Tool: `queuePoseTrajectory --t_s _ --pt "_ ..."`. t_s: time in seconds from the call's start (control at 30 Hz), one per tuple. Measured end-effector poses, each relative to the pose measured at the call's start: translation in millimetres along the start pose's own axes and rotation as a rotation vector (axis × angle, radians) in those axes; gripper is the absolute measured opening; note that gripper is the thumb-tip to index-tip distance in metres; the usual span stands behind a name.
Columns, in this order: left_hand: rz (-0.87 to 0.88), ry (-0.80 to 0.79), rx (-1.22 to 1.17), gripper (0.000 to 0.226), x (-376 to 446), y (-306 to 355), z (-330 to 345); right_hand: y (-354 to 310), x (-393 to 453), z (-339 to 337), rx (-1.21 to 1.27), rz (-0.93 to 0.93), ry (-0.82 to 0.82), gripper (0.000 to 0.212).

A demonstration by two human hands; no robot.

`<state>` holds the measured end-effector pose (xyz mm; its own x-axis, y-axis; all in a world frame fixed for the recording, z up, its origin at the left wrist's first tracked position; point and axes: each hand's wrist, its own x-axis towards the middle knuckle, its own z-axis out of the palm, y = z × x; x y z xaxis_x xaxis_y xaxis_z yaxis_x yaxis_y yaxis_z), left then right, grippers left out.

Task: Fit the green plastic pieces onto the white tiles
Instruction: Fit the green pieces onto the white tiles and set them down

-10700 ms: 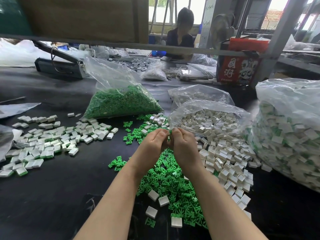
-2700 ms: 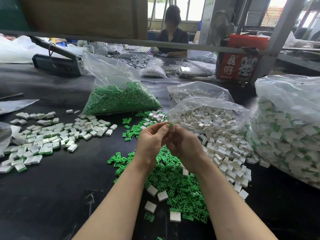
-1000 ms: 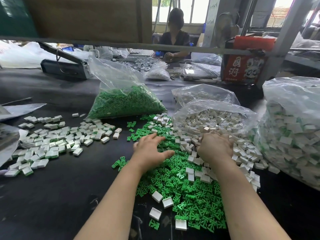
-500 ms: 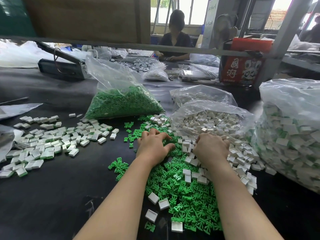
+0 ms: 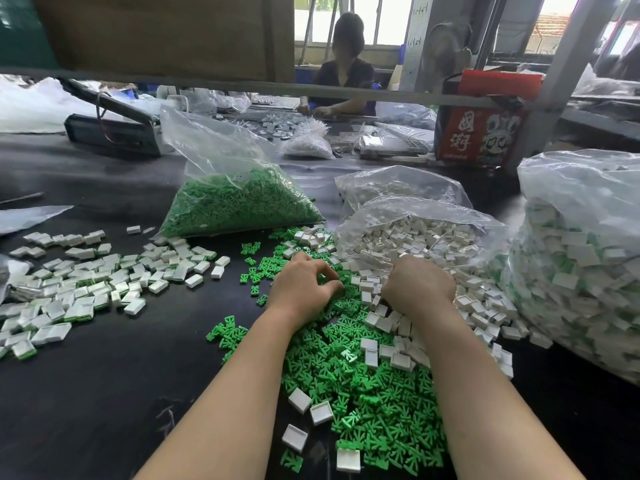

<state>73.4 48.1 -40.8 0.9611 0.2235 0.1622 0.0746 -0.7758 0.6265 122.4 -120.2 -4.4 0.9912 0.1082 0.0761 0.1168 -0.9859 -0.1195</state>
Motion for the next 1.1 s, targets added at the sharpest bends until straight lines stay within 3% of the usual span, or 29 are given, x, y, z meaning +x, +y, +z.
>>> queuePoseTrajectory --t_s 0.23,0.47,0.77,1.1 --pt "0.040 0.125 -0.158 0.012 -1.9 2.1 -1.1 4.7 -7.3 0.3 0.112 -0.035 0.096 0.023" --pt "0.037 0.161 -0.253 0.017 0.9 8.3 -4.1 -0.2 -10.4 -4.1 0.438 -0.106 0.187 0.016" --pt "0.012 0.091 -0.519 0.013 1.1 17.9 -5.5 0.5 -12.0 -7.0 0.673 -0.139 0.144 0.018" --pt "0.005 0.094 -0.625 0.009 0.3 21.7 -8.9 -1.7 -10.7 -3.9 0.705 -0.167 0.141 0.014"
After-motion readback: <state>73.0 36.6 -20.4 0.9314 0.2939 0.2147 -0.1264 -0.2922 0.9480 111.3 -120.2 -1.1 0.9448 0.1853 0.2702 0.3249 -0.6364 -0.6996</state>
